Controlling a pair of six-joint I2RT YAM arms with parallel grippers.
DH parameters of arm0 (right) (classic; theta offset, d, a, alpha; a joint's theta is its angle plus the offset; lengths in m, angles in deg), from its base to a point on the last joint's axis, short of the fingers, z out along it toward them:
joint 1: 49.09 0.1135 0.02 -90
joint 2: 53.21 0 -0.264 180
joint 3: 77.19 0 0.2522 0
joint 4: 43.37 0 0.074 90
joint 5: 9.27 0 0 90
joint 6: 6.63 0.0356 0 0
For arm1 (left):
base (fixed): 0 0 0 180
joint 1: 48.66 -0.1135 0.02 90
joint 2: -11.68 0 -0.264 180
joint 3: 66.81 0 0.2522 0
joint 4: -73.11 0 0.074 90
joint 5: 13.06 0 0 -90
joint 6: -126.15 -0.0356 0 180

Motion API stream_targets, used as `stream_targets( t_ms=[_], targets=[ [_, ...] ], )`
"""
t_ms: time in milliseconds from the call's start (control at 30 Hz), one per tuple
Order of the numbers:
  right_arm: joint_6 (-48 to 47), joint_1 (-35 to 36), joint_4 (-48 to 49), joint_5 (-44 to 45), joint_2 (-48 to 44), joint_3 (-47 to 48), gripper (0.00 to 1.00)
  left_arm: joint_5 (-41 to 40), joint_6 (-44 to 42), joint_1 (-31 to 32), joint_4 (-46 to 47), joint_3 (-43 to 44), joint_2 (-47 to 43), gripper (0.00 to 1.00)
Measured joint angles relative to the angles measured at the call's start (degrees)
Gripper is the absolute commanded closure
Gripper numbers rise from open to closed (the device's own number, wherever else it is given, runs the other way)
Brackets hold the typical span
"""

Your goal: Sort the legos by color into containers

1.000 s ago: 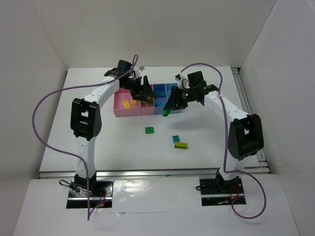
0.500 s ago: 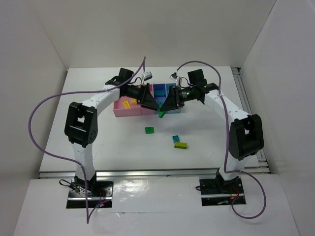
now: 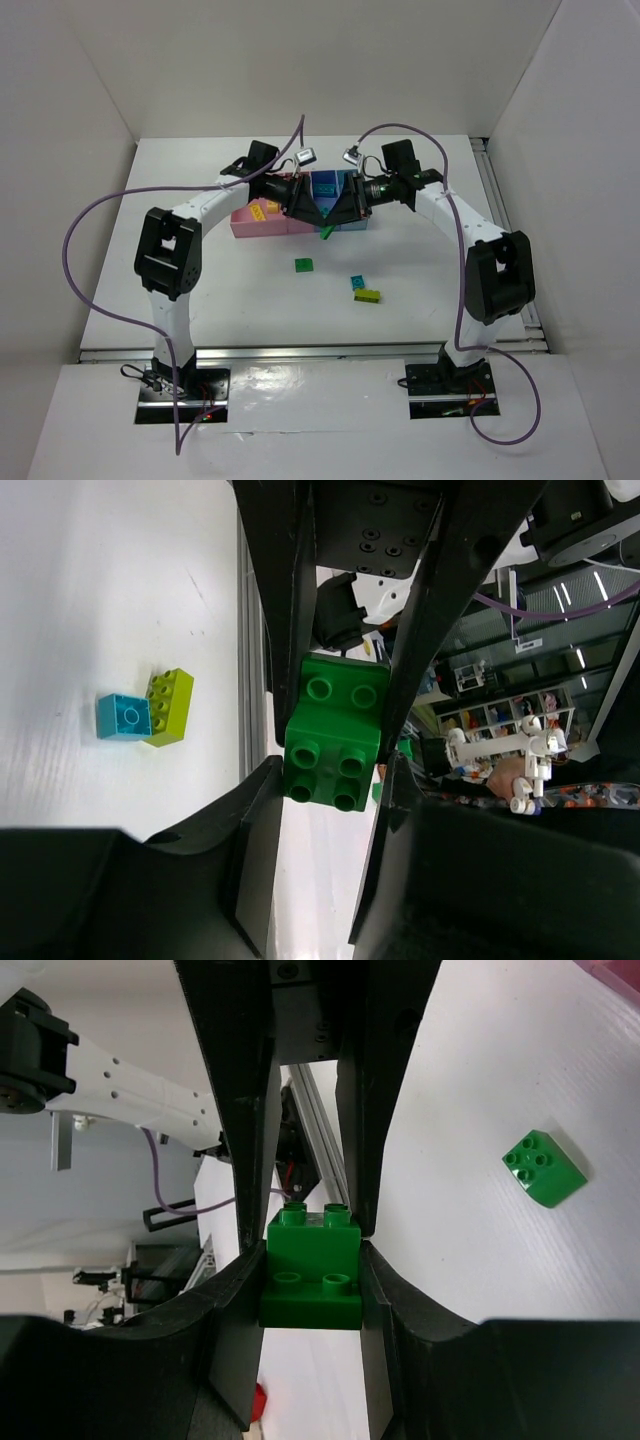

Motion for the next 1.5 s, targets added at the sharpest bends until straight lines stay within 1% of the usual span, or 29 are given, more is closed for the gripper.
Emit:
stream_targets(
  t_ms=[67, 167, 200, 333, 400, 500, 600, 733, 867, 933, 967, 1033, 1067, 1133, 1167, 1200, 1233, 1267, 1300, 1367, 1433, 1500],
  targets=[
    [0.22, -0.15, 0.20, -0.35, 0.02, -0.09, 0.74, 0.13, -0.59, 0.00, 0.31, 0.00, 0.00, 0.78],
    [0.44, -0.31, 0.44, -0.87, 0.09, -0.42, 0.74, 0.13, -0.70, 0.00, 0.52, 0.00, 0.02, 0.96],
    [0.42, -0.42, 0.42, -0.94, 0.15, -0.44, 0.74, 0.11, -0.72, 0.00, 0.57, 0.00, 0.07, 1.00],
    [-0.02, -0.96, 0.13, -0.92, 0.17, -0.72, 0.74, -0.24, -0.39, -0.22, 1.68, -0.28, 0.09, 1.00],
    [-0.79, -1.25, -0.09, -0.61, 0.17, -0.90, 0.74, -0.48, 1.16, -0.48, 4.87, -1.77, 0.00, 1.00],
    [-2.73, -1.70, -1.75, 0.92, 0.17, -1.62, 0.74, -1.07, 5.99, -1.36, 10.86, -5.97, -0.70, 1.00],
    [-3.74, -3.91, -4.11, 2.01, 0.17, -1.84, 0.74, -1.77, 11.85, -4.66, 14.93, -10.01, -1.49, 1.00],
    [-4.09, -6.19, -4.79, 3.17, 0.17, -1.84, 0.74, -3.61, 15.85, -8.17, 19.34, -11.21, -1.51, 1.00],
    [-4.02, -6.01, -4.76, 3.76, 0.17, -1.84, 0.74, -4.68, 17.16, -7.87, 20.26, -11.19, -1.77, 1.00],
    [-3.85, -5.99, -4.94, 5.46, 0.17, -1.84, 0.74, -5.22, 17.09, -7.30, 19.85, -11.17, -1.79, 1.00],
    [-3.82, -5.92, -5.22, 6.40, 0.28, -1.81, 0.71, -5.64, 16.94, -7.10, 19.32, -11.13, -1.79, 1.00],
    [-3.82, -5.90, -6.54, 9.25, 1.29, -1.49, 0.71, -6.82, 15.74, -6.75, 17.53, -10.75, -1.79, 1.00],
    [-3.93, -5.90, -7.30, 10.67, 2.38, -1.27, 0.68, -7.74, 15.15, -6.58, 15.76, -10.23, -1.79, 1.00],
    [-4.15, -5.66, -8.98, 13.20, 5.22, -1.25, 0.66, -9.73, 13.09, -6.43, 12.20, -8.83, -1.79, 1.00],
    [-4.17, -5.62, -9.57, 14.45, 6.80, -1.44, 0.63, -11.26, 12.13, -6.40, 9.70, -7.98, -1.79, 1.00],
    [-4.11, -5.49, -10.10, 15.87, 8.39, -1.88, 0.63, -12.09, 11.37, -6.38, 8.68, -7.19, -1.79, 1.00],
    [-4.00, -5.29, -10.43, 17.35, 9.46, -2.49, 0.56, -13.16, 10.54, -6.27, 7.06, -6.51, -1.79, 1.00],
    [-3.65, -5.03, -10.67, 18.84, 10.29, -3.17, 0.53, -14.23, 9.68, -6.14, 5.75, -6.05, -1.79, 1.00],
    [-3.28, -4.72, -10.88, 19.98, 10.69, -3.72, 0.46, -15.26, 8.92, -6.10, 4.52, -5.73, -1.79, 1.00],
    [-1.95, -4.07, -11.17, 22.60, 11.23, -3.98, 0.30, -17.42, 7.63, -5.90, 2.23, -5.51, -1.79, 1.00],
    [-0.87, -3.48, -11.02, 25.16, 11.28, -3.91, 0.24, -19.02, 6.51, -5.55, 0.26, -5.51, -1.77, 1.00],
    [0.13, -2.78, -10.99, 29.05, 11.28, -3.21, 0.24, -20.24, 5.88, -5.14, -1.49, -5.38, -1.77, 1.00]
  ],
)
